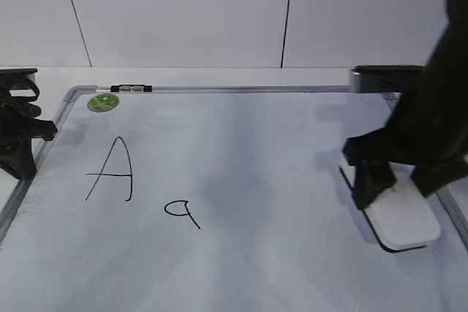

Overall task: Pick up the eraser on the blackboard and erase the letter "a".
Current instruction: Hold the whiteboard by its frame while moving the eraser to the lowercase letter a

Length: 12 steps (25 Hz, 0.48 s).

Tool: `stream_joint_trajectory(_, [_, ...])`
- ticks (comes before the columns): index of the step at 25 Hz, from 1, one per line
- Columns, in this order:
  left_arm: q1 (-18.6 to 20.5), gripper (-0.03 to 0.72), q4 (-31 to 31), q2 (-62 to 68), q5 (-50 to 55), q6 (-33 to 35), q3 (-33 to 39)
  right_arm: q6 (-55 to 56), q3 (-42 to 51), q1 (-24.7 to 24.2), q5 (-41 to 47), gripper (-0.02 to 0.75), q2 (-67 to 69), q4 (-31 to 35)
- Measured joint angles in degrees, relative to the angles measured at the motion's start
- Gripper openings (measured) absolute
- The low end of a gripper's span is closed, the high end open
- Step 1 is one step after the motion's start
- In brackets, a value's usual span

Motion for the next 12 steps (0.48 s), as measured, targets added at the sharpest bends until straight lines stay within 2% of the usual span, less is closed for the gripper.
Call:
stream_joint_trajectory(4, [0.0, 0.02, 0.0, 0.0, 0.0, 0.0, 0.0, 1.7, -8.7, 8.7, 1.2, 0.541, 7.5, -2.5])
stream_joint_trajectory(6, [0.0, 0.02, 0.0, 0.0, 0.0, 0.0, 0.0, 1.8, -12.8, 11.5, 1.6, 0.541, 11.3, -3.0])
stream_joint_trajectory(12, [0.0, 0.02, 0.0, 0.0, 0.0, 0.0, 0.0, 2.0, -26.1, 15.3, 4.1, 0.54, 23.2, -4.0])
